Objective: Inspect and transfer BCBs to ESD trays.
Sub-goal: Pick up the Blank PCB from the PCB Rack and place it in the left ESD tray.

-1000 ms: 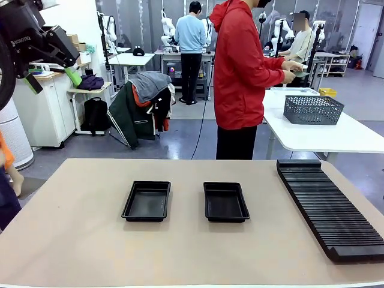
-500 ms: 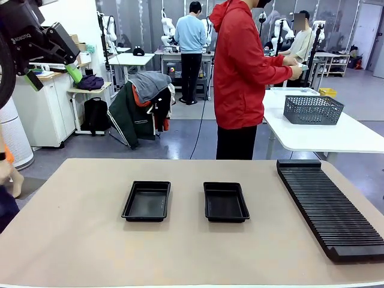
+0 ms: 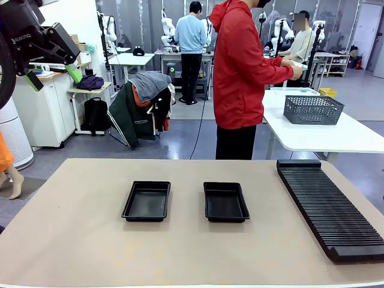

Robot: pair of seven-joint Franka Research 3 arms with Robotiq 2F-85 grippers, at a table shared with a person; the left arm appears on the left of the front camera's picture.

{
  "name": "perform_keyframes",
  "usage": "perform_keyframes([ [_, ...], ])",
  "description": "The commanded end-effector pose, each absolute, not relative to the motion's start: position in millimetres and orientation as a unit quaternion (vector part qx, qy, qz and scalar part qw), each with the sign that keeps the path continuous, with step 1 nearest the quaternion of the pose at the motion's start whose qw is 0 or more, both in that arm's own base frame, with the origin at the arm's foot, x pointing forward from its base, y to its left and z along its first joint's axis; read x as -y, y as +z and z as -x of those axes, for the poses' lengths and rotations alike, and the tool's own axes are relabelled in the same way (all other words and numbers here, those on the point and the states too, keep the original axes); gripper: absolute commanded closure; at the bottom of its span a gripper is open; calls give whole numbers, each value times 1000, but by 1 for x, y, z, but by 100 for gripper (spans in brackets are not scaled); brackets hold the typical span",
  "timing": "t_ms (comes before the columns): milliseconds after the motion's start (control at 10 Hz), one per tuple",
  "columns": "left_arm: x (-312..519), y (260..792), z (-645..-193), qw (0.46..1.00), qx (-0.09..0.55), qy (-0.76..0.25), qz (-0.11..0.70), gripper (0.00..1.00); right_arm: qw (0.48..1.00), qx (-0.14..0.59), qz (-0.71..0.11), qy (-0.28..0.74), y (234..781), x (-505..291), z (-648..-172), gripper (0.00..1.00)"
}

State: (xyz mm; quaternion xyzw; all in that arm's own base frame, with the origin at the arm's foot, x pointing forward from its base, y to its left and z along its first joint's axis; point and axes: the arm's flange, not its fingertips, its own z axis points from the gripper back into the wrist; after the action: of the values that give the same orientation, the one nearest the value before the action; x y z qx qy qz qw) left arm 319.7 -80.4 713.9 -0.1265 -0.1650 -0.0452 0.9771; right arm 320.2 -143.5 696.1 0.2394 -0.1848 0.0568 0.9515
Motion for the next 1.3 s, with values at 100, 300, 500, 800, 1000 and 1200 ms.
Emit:
perform_keyframes([
  [100,81,713,-319,978,162,-46,126,0,951,186,-240,56,697,144,-319,0],
  [300,81,713,-319,978,162,-46,126,0,951,186,-240,56,697,144,-319,0],
  [500,81,713,-319,978,162,-46,126,0,951,186,-240,56,697,144,-319,0],
  [800,80,714,-320,977,165,-45,126,0,952,184,-241,43,693,142,-323,0],
  [1000,72,709,-317,975,167,-38,140,0,949,174,-264,4,693,142,-330,0],
  [1200,71,706,-313,975,169,-37,142,0,950,160,-269,-2,691,146,-336,0],
])
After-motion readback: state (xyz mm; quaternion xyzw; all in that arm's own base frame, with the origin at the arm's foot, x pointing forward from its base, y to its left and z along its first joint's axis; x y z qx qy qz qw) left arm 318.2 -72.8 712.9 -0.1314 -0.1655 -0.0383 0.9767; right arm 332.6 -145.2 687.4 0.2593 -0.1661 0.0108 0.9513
